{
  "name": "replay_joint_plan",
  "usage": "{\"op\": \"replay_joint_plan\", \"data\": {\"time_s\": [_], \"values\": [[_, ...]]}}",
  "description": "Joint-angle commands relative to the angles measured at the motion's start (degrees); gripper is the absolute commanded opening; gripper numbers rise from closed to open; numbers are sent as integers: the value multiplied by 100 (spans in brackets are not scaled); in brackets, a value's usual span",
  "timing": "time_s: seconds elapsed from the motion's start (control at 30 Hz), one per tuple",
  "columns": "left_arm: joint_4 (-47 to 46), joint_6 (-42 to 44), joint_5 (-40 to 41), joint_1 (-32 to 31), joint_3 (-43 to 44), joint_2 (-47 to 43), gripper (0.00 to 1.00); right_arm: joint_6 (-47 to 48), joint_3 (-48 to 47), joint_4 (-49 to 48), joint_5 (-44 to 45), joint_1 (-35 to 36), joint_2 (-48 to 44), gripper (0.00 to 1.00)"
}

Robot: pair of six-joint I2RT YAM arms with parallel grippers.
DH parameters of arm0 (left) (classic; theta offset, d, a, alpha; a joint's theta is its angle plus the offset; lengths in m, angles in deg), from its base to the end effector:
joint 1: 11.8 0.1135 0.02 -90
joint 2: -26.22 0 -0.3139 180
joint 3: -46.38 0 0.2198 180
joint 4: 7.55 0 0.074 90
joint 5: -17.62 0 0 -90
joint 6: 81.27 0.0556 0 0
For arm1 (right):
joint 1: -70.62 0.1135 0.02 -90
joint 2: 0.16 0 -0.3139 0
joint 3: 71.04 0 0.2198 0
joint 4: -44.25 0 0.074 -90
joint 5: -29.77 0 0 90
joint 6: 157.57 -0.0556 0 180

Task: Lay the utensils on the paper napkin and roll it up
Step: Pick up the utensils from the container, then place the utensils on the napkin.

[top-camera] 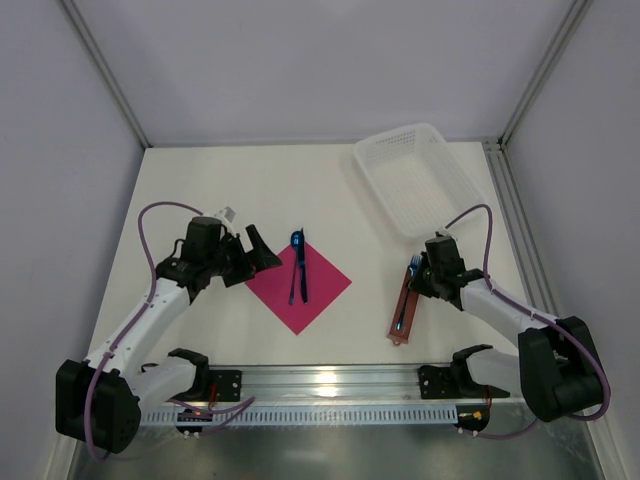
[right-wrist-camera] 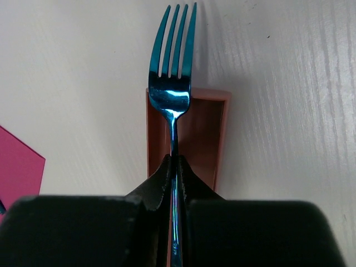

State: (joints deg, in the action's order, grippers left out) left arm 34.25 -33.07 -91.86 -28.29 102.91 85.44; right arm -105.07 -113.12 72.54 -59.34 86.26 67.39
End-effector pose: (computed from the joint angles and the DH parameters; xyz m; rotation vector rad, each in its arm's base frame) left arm 0.1569 -0.0658 0.2843 -0.3670 2.4447 -0.8733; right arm 0.1689 0.0464 0.2046 0.4892 2.4989 0.3550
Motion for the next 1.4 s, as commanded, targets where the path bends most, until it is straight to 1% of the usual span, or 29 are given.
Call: {"op": "replay_joint_plan", "data": {"time_s": [0.0, 0.5, 0.6, 0.7, 0.77, 0.8, 0.83, 0.9, 0.93, 0.97, 1.0, 1.03, 1.07, 1.1, 1.2, 1.33, 1.37], "values": [[-117, 5, -3, -12, 88, -69, 98, 58, -144, -50, 105, 1, -49, 4], [-117, 75, 41, -12, 211, 37, 98, 216, -759, 750, -18, 1, -760, 4], [-38, 172, 137, -12, 326, 89, 98, 225, -1048, 1048, -317, 9, -919, 4], [-38, 181, 322, -12, 361, 107, 98, 111, -1426, 1225, -326, 149, -1042, 4], [-3, 207, 428, 5, 405, 168, 98, -29, -1681, 1277, -204, 552, -946, 4], [23, 216, 437, -3, 431, 195, 98, -65, -1961, 1278, 137, 754, -728, 4], [50, 225, 454, 14, 457, 239, 98, -161, -2103, 1252, 270, 1218, -569, 4], [129, 216, 507, 41, 493, 230, 98, -258, -2524, 1182, 421, 1598, -148, 4], [155, 225, 542, 58, 484, 204, 98, -302, -2666, 1033, 500, 1800, 281, 4], [182, 225, 638, 93, 475, 134, 98, -354, -2815, 962, 579, 2124, 555, 4], [234, 225, 682, 172, 458, 81, 98, -372, -3121, 831, 640, 2302, 793, 4], [252, 225, 709, 225, 449, 29, 98, -364, -3298, 812, 841, 2425, 1300, 4], [278, 260, 744, 312, 440, -76, 98, -372, -3474, 829, 921, 2670, 1531, 4], [305, 278, 753, 357, 431, -104, 99, -381, -3789, 812, 992, 2768, 1725, 4], [454, 339, 771, 427, 458, -156, 98, -443, -4134, 707, 1186, 3102, 2314, 4], [542, 331, 894, 445, 458, -218, 98, -329, -4407, 181, 1282, 3463, 2719, 4], [551, 331, 929, 462, 458, -244, 98, -320, -4451, 109, 1448, 3516, 2920, 4]]}}
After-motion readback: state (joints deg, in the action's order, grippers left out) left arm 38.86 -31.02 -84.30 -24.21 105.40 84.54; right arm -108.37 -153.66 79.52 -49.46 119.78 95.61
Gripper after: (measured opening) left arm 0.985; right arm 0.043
